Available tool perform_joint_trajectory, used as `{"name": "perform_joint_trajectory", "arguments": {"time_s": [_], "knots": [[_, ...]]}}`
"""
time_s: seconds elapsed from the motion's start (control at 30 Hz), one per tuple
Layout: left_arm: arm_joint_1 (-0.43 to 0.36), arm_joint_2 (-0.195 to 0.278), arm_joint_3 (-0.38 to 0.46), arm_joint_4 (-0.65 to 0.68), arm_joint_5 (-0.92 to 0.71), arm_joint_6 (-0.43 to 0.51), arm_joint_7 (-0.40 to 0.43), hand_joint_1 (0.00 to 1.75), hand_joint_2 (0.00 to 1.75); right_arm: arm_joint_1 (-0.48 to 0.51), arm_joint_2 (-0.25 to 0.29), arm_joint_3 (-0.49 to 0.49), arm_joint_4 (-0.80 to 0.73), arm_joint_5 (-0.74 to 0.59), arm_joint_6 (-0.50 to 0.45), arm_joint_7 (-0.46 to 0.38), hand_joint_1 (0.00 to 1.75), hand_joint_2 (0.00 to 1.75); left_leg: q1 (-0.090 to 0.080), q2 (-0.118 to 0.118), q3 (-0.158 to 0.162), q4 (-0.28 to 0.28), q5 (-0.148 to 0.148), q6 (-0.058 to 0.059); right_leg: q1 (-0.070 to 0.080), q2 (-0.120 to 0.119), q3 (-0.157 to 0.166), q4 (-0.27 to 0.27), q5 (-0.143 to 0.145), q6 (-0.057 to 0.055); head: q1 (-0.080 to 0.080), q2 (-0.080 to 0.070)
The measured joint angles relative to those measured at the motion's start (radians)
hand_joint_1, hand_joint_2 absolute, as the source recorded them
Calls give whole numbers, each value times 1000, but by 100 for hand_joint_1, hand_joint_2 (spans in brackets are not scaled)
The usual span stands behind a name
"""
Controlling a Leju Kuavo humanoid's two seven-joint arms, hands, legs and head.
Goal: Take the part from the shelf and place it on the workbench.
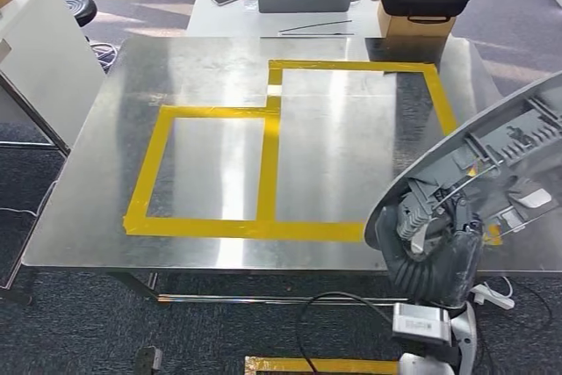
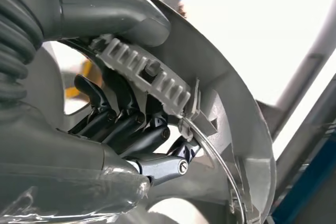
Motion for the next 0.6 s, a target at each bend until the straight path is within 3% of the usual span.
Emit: {"name": "perform_joint_trajectory", "arguments": {"time_s": [0.1, 0.13, 0.2, 0.27, 0.3, 0.33, 0.4, 0.43, 0.5, 0.6], "knots": [[-2, 1, -1, 0, -11, -6, 3, 0, 175, -38, -7, -66, 64, -2, 50, 33, 175, 175, 1, 1, -10, 18, -15, -15, -4, 1, -4, -4, 9, -16, -4, 0], [-3, 1, -2, 0, -15, -8, 5, 0, 175, -57, -11, -94, 93, 4, 70, 48, 175, 175, 1, 2, -27, 56, -39, -19, -7, 0, -4, -5, 11, -19, -7, 0], [-5, 2, -3, 0, -22, -12, 9, 0, 175, -100, -28, -155, 165, 24, 120, 86, 175, 175, 2, 4, -89, 185, -106, -26, -8, -3, -7, -6, 14, -23, -14, 0], [-4, 3, -4, 0, -27, -15, 12, 0, 175, -148, -55, -211, 253, 47, 183, 124, 175, 175, 3, 4, -138, 282, -134, -26, -8, -4, -11, -5, 16, -23, -15, 0], [-4, 3, -4, 0, -29, -17, 14, 0, 175, -171, -70, -235, 297, 54, 212, 138, 175, 175, 3, 4, -137, 279, -121, -25, -8, -4, -12, -5, 17, -22, -15, 0], [-4, 4, -5, 0, -30, -19, 15, 0, 175, -193, -85, -255, 338, 60, 240, 152, 175, 175, 3, 4, -117, 240, -92, -23, -9, -4, -13, -5, 18, -21, -15, 0], [-6, 5, -6, 0, -35, -22, 17, 0, 175, -248, -118, -286, 424, 75, 296, 177, 175, 175, 2, 6, -47, 107, -29, -17, -7, -2, -14, -3, 20, -15, -17, 0], [-8, 6, -6, 0, -38, -24, 18, 0, 175, -282, -137, -298, 474, 83, 324, 186, 175, 175, 2, 6, -21, 53, -13, -13, -5, -1, -17, -2, 21, -10, -18, 0], [-13, 7, -7, 0, -45, -26, 20, 0, 175, -351, -173, -313, 579, 104, 365, 186, 175, 175, 0, 4, -3, 9, -7, -2, -3, 1, -22, -3, 25, 3, -20, 0], [-15, 8, -9, 0, -52, -29, 26, 0, 175, -449, -211, -317, 721, 151, 405, 175, 175, 175, 2, 3, -7, 4, 0, 18, -6, -2, -30, 7, 17, 19, -15, 0]]}}
